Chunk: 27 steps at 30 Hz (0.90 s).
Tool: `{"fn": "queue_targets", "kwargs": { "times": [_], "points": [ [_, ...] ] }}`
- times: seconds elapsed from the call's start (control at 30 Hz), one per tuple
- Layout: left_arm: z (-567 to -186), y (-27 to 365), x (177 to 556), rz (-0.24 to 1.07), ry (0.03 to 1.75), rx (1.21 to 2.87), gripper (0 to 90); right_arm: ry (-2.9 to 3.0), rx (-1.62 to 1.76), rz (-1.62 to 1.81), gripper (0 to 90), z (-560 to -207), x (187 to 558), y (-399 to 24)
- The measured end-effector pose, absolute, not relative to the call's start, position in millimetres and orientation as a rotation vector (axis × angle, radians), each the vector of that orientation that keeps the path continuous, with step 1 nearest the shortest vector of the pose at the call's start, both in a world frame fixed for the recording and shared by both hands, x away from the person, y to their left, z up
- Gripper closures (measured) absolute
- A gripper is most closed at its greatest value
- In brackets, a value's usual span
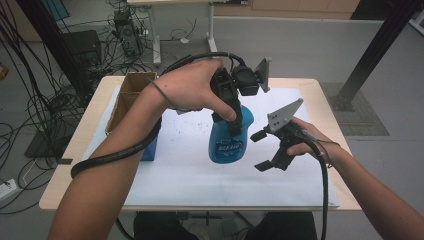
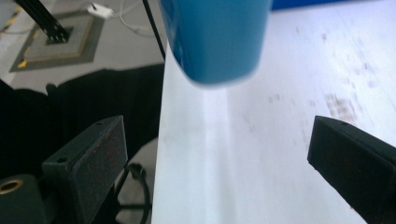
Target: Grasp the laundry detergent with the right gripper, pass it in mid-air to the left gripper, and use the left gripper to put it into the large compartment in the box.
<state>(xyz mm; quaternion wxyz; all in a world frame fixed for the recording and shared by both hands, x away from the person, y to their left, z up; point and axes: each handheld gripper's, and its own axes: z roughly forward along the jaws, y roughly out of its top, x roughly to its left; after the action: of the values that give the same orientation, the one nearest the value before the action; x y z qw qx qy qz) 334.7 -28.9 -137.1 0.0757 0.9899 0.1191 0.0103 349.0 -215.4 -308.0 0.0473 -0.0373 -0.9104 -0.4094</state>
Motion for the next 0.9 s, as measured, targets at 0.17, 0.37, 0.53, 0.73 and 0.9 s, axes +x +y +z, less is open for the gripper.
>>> {"fn": "queue_targets", "kwargs": {
  "times": [0.17, 0.37, 0.53, 0.73, 0.9],
  "points": [
    [-137, -25, 339, 0.030, 0.395, 2.952, 37.6, -2.834, -0.161, -1.113, 5.0, -305, 352, -235],
    [-136, -19, 342, 0.052, 0.453, 2.927, 37.6, -2.868, -0.218, -0.966, 5.0, -307, 354, -255],
    [-135, -13, 345, 0.066, 0.510, 2.921, 37.6, -2.892, -0.262, -0.884, 5.1, -312, 354, -271],
    [-134, -9, 347, 0.087, 0.585, 2.900, 37.6, -2.899, -0.307, -0.878, 5.0, -316, 356, -282],
    [-133, -8, 352, 0.100, 0.666, 2.883, 37.6, -2.899, -0.320, -0.883, 5.0, -315, 356, -286]
  ]
}}
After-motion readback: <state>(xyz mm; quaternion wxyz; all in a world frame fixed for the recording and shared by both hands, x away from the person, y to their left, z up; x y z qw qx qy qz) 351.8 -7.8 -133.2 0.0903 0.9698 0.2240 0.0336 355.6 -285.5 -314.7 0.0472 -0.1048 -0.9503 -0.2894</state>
